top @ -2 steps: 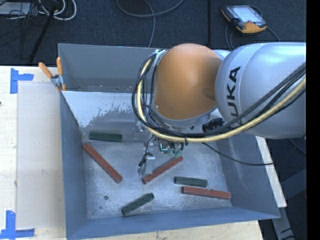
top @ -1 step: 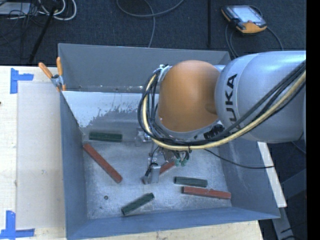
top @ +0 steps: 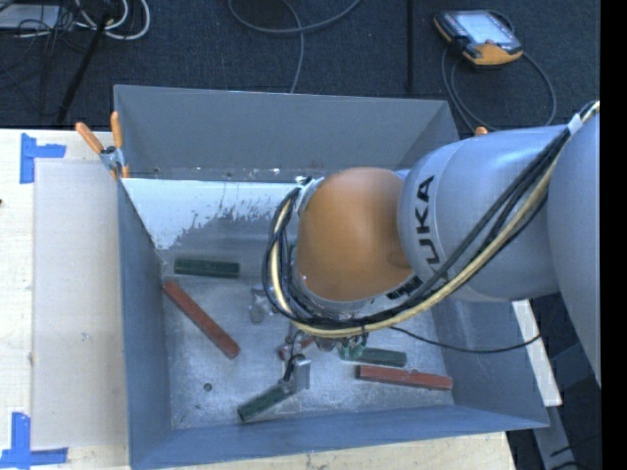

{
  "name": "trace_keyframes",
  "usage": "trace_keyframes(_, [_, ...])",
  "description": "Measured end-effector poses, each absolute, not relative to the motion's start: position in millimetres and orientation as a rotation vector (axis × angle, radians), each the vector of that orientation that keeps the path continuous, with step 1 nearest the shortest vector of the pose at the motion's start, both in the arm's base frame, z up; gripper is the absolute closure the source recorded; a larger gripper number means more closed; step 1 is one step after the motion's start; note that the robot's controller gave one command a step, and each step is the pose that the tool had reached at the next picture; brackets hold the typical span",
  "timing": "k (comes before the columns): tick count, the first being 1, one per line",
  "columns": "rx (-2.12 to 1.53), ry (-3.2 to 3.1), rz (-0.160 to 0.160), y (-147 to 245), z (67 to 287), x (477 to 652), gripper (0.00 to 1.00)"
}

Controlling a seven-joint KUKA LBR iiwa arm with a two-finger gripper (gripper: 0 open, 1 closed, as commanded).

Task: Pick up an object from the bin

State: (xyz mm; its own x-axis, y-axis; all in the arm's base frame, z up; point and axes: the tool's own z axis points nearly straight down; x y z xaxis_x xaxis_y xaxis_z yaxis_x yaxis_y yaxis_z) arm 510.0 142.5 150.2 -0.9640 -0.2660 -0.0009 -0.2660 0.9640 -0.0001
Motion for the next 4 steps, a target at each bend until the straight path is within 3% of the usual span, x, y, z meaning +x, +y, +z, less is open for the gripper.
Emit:
trace_keyframes(1, [-0.379, 3.116, 0.003, 107, 91, 502.4, 0.00])
trace_keyframes(2, [-0.690, 3.066, 0.002, 143, 70, 480.5, 1.00])
trace_keyframes(3, [-0.688, 3.067, 0.002, 143, 70, 480.5, 1.00])
trace_keyframes(4, [-0.730, 3.064, -0.001, 167, 118, 489.9, 1.00])
